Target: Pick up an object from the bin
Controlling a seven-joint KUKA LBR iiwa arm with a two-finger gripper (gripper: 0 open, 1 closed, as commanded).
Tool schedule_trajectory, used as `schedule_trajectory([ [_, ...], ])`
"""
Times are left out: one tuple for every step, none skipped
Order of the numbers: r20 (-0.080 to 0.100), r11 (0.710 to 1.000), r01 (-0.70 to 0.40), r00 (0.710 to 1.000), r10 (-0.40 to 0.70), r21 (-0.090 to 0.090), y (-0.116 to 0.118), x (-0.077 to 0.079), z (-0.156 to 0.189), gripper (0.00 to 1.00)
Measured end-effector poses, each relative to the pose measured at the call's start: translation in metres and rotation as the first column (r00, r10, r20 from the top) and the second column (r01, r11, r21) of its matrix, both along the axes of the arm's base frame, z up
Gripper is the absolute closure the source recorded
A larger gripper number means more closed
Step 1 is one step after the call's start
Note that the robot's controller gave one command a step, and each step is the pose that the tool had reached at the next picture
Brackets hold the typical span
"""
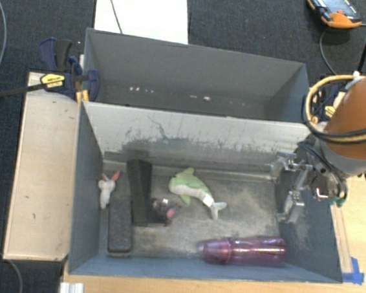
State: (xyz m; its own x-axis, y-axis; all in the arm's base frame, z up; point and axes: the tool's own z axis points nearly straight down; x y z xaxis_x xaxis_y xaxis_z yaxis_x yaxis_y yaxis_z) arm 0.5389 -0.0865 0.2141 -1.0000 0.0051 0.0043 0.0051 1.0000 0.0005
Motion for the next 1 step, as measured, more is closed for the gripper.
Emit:
schedule_trajectory([
  [0.008, 1.0, -0.002, 1.0, 0.002, -0.001, 0.0004, 0.0011, 0.0045, 0.0],
])
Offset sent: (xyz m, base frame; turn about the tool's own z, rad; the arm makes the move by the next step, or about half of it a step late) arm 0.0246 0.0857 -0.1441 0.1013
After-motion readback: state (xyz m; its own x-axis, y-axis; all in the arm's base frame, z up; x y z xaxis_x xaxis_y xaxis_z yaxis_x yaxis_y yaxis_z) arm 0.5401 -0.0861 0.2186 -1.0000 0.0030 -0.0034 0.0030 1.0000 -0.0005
